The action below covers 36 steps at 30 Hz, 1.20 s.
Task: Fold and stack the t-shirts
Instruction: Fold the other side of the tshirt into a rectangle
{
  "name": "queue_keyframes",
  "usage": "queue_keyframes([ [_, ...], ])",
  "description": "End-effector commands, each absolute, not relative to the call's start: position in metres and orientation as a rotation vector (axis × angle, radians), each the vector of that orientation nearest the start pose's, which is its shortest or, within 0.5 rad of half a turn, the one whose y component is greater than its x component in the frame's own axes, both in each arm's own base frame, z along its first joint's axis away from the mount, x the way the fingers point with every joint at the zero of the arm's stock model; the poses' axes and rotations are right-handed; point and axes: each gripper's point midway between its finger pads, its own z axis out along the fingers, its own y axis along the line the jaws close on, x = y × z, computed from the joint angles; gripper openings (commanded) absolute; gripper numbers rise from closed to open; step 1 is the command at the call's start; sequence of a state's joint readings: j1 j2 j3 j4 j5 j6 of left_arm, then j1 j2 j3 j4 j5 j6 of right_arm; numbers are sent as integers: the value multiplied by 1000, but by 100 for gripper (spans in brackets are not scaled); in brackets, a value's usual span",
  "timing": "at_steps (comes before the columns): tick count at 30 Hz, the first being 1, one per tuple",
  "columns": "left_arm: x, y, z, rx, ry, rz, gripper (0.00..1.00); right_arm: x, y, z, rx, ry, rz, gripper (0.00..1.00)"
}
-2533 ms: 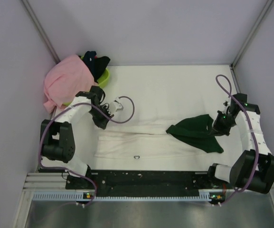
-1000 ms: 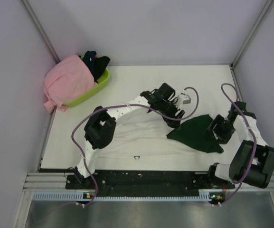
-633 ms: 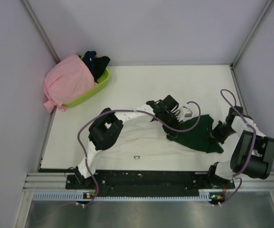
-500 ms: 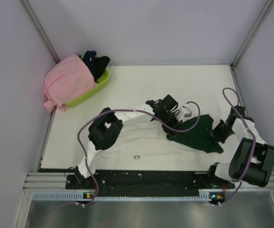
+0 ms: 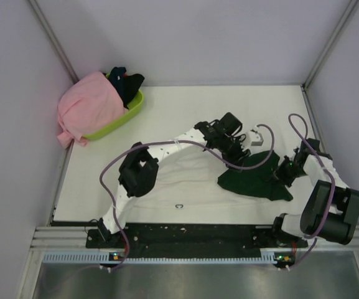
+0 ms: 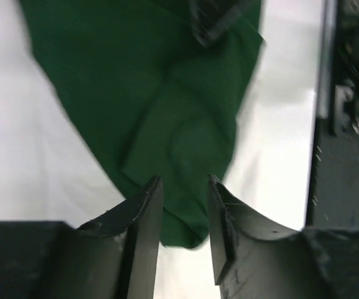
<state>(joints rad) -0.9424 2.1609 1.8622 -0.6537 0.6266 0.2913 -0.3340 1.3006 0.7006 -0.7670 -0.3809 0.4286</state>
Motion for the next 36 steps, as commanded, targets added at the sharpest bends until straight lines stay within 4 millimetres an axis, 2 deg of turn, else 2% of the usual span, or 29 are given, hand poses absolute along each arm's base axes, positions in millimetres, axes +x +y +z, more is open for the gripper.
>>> queue_keyframes([
  [1, 282, -505, 110, 1469, 1987, -917, 36, 218, 19, 50, 953, 2727, 639, 0],
  [3, 282, -507, 91, 1476, 2021, -885, 35, 218, 18, 51, 947, 2723, 635, 0],
  [5, 273, -507, 77, 1519, 2014, -885, 35, 219, 17, 52, 941, 2714, 627, 0],
  [14, 259, -502, 57, 1608, 2016, -849, 38, 220, 17, 53, 928, 2710, 624, 0],
  [17, 258, -499, 55, 1622, 2020, -835, 34, 220, 16, 53, 928, 2707, 622, 0],
  [18, 257, -498, 56, 1624, 2022, -836, 29, 220, 16, 53, 923, 2707, 621, 0],
  [21, 260, -497, 63, 1617, 2022, -813, 0, 221, 15, 55, 919, 2701, 611, 0],
  [25, 272, -495, 88, 1592, 1998, -769, 0, 224, 11, 59, 904, 2683, 581, 0],
  [29, 281, -490, 129, 1518, 1961, -743, 0, 231, 5, 68, 819, 2659, 550, 0],
  [31, 280, -487, 146, 1525, 1928, -737, 0, 238, 5, 74, 769, 2633, 554, 0],
  [33, 280, -484, 151, 1531, 1923, -724, 0, 249, 6, 77, 732, 2607, 557, 0],
  [36, 294, -475, 136, 1482, 1975, -640, 0, 268, 6, 78, 667, 2573, 557, 0],
])
